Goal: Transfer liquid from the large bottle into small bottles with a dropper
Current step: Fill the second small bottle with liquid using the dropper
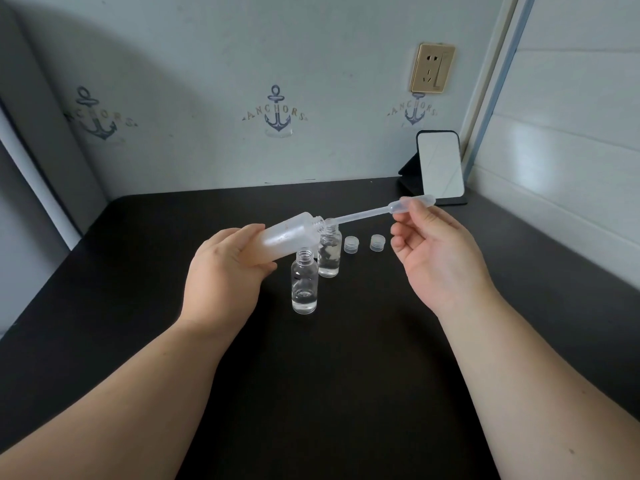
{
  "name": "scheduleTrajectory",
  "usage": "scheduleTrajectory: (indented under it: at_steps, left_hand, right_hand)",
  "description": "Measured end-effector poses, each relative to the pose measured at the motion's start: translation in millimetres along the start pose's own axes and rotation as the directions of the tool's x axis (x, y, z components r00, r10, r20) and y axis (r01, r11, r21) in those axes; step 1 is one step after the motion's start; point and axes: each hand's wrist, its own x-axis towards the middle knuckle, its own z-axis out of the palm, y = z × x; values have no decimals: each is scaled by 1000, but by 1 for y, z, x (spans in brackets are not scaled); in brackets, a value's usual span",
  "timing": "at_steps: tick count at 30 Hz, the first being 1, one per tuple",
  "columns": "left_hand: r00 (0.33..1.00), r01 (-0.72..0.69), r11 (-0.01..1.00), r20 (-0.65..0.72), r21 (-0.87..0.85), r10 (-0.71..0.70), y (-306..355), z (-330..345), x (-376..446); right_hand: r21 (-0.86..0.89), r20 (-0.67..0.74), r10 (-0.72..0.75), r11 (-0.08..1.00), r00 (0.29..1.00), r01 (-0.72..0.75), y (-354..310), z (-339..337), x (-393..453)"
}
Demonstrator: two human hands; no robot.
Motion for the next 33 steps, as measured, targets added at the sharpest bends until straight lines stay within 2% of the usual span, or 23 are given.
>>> scheduleTrajectory:
  at_steps: [9, 14, 22, 33]
  left_hand:
    - [999, 31, 998, -28, -49, -33, 2, -4, 1]
    - [995, 93, 983, -8, -157, -96, 4, -5, 1]
    - [987, 163, 960, 37, -229, -159, 0, -1, 2]
    - [972, 235, 943, 38, -237, -233, -1, 0, 4]
  right_hand:
    - [223, -230, 21, 974, 973, 32, -8, -11, 5]
    - [319, -231, 41, 947, 972, 36, -8, -13, 6]
    - [290, -203, 49, 957, 978, 12, -7, -10, 7]
    - [215, -195, 4, 976, 981, 39, -6, -9, 7]
